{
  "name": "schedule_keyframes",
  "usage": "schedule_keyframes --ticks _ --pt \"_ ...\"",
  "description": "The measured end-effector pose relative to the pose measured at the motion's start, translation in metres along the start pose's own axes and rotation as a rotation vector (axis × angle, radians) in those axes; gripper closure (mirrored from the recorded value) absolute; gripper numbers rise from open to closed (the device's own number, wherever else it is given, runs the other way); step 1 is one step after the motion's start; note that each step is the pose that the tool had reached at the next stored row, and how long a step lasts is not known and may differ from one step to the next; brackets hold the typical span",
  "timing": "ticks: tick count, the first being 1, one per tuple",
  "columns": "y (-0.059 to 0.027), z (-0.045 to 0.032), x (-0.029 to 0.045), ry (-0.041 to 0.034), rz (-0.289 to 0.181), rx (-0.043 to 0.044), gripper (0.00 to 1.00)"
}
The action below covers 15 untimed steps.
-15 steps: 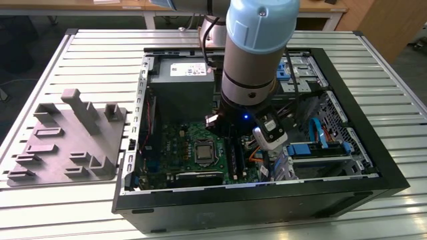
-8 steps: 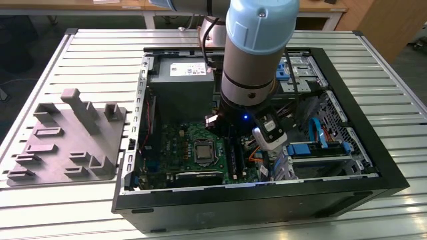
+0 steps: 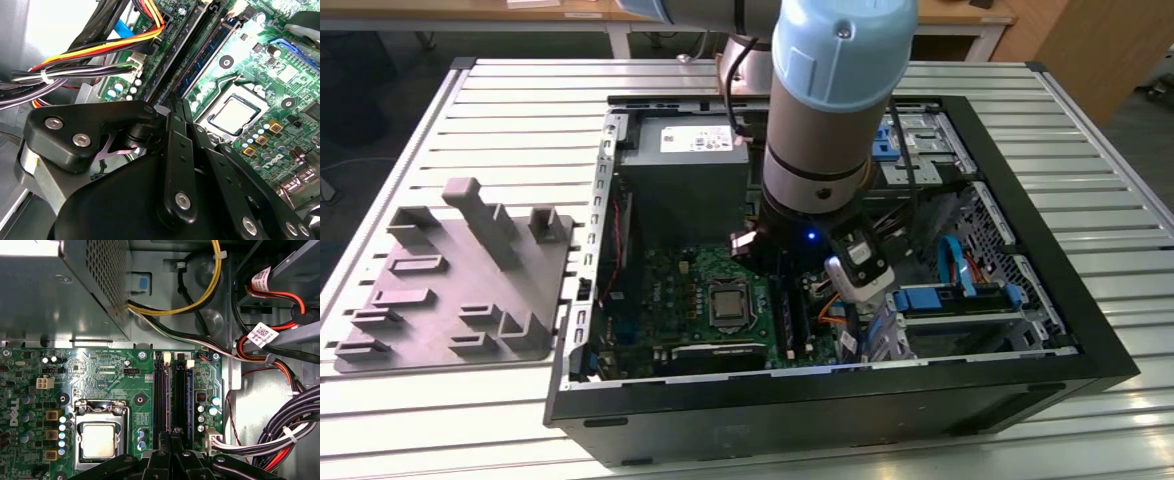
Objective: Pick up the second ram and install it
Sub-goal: 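Insert the second ram into the second slot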
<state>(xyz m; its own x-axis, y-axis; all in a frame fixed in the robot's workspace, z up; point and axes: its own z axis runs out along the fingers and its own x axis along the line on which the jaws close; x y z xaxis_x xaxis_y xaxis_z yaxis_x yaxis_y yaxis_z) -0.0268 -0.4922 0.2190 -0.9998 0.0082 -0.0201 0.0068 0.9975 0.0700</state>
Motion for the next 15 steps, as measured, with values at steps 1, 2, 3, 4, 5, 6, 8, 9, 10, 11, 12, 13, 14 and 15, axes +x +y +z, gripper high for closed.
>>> schedule_keyframes --ticks 1,2,3,4,5,6,8,9,10,11,12,13,14,15 --pt "0.0000 0.0000 0.0000 0.0001 0.000 0.0002 0.89" --pt "0.0000 0.0000 0.0000 0.0001 0.000 0.0003 0.89" --pt "0.0000 0.0000 0.0000 0.0002 0.000 0.0004 0.89" --pt "-0.0001 0.0003 0.0000 0.0001 0.000 0.0003 0.89" --pt "-0.0001 0.0009 0.0001 0.0000 0.000 0.0000 0.89" --pt "-0.0001 0.0014 0.0001 0.0000 0.000 0.0000 0.89" --pt "-0.0002 0.0022 0.0004 0.0001 0.000 0.0004 0.89" --pt "-0.0002 0.0022 0.0004 0.0002 0.000 0.0005 0.89" --pt "-0.0002 0.0022 0.0004 0.0002 0.000 0.0005 0.89" --pt "-0.0002 0.0024 0.0004 0.0001 0.000 0.0003 0.89" --pt "-0.0002 0.0029 0.0004 0.0000 0.000 0.0000 0.89" --pt "-0.0002 0.0034 0.0004 0.0000 0.000 0.0000 0.89" --pt "-0.0003 0.0036 0.0005 0.0001 0.000 0.0002 0.89" --pt "-0.0003 0.0036 0.0005 0.0001 0.000 0.0003 0.89"
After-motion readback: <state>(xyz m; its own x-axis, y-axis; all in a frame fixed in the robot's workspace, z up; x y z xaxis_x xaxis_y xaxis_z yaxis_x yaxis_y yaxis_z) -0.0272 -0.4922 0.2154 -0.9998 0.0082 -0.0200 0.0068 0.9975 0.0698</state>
